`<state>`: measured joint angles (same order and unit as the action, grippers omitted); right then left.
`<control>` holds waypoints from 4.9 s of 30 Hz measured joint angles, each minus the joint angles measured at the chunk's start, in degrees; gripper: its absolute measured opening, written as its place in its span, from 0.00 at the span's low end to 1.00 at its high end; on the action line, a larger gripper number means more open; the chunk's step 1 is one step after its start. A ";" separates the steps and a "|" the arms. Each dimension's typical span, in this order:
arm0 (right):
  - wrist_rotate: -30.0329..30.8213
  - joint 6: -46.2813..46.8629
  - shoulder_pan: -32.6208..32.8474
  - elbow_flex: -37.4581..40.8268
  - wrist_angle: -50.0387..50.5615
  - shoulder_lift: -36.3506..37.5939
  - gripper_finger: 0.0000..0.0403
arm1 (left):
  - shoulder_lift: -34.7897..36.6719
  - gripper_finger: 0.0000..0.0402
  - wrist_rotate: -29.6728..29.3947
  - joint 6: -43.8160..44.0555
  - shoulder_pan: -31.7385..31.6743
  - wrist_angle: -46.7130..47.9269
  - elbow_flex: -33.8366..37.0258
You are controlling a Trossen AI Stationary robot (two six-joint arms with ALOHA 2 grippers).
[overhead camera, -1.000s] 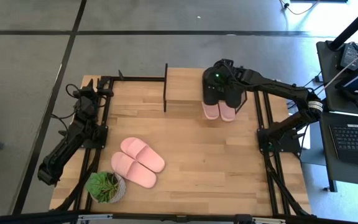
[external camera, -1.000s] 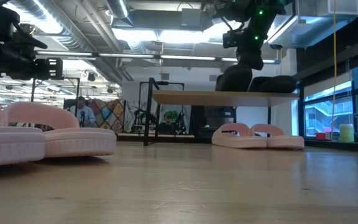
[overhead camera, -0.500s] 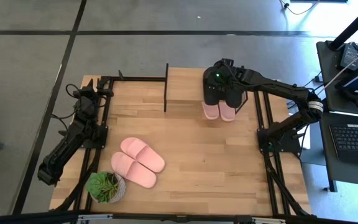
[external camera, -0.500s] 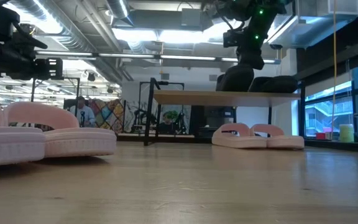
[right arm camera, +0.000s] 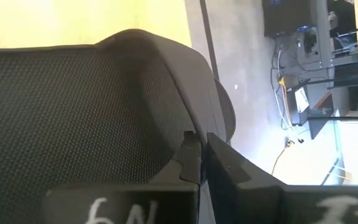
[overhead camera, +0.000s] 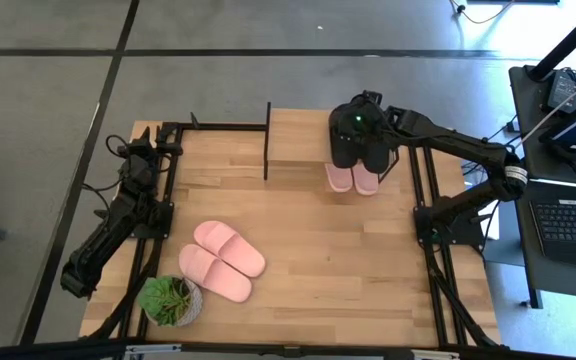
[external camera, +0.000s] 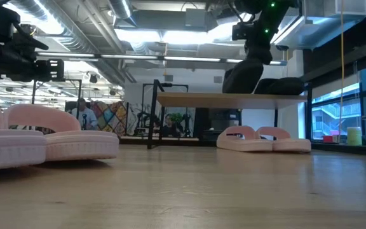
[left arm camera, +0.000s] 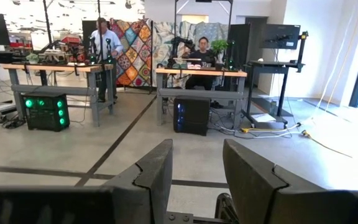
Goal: Pick and place slides into the shelf
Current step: Put the black slipper on the shelf, then put the pink slipper under the shelf
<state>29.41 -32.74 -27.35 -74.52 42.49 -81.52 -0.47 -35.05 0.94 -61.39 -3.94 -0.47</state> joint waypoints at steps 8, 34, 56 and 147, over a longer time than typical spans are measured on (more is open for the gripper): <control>0.51 -0.37 0.02 1.95 0.87 -0.03 0.03 | 0.00 0.33 0.00 0.01 0.01 0.01 0.00; 3.08 -0.70 0.11 8.51 -5.01 1.25 0.19 | 0.00 0.33 0.00 0.06 0.01 0.01 0.00; 3.26 2.68 0.13 8.44 -4.96 8.47 0.48 | 0.00 0.33 0.02 0.08 0.02 0.01 0.00; -18.66 42.10 34.00 32.92 -27.00 16.06 0.48 | -70.27 0.33 4.82 1.10 69.72 23.89 -61.78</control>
<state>10.74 9.37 6.64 -41.60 15.49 -65.45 -70.74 -30.23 2.04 8.34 19.96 -62.25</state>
